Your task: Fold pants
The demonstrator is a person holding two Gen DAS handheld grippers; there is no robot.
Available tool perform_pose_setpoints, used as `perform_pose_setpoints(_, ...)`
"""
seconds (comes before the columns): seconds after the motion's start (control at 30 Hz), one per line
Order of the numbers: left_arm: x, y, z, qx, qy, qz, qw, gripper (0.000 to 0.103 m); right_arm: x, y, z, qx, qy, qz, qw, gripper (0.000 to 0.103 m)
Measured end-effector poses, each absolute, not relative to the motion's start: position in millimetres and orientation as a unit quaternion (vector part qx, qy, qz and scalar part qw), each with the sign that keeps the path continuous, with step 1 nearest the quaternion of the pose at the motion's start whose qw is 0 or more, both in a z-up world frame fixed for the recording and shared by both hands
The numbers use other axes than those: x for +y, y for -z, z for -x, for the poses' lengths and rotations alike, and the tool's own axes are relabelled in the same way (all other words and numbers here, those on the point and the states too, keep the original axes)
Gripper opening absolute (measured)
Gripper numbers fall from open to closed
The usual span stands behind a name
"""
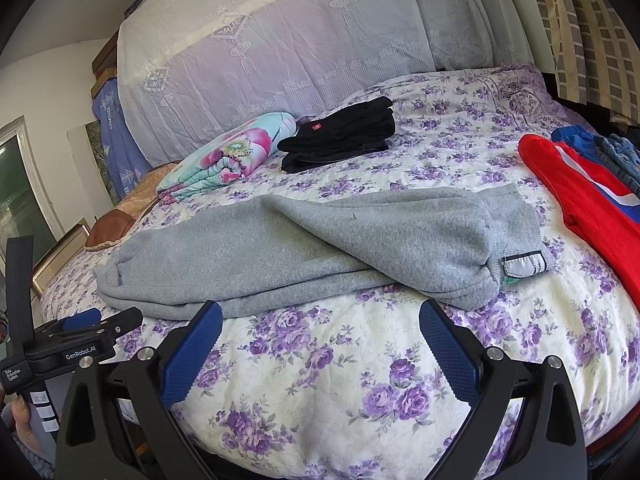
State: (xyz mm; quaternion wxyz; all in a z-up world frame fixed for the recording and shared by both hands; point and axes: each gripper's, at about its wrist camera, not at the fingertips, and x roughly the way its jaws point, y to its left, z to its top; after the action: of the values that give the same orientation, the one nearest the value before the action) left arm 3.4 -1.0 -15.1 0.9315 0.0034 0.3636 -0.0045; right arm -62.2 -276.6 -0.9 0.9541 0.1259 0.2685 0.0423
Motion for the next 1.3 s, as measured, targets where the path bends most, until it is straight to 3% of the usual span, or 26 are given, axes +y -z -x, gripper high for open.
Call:
perform_pose_setpoints(0.77, 24, 21, -8, 0.370, 0.002, 0.014, 0.929, 0.098, -285, 8, 61, 0.280, -0.043, -0.153, 0.947, 0.099)
perform_pose_setpoints(1.03, 142, 25, -32, 0.394, -0.025, 0.192, 0.899, 0.098, -306, 18, 60, 0.280, -0.055, -0.224, 0.932, 0.099)
perform_pose_setpoints(1.3, 193, 12, -64, 0.395, 0.016, 0.291, 0.872, 0.098, -314, 22, 49, 0.290, -0.064, -0.250, 0.922, 0.099)
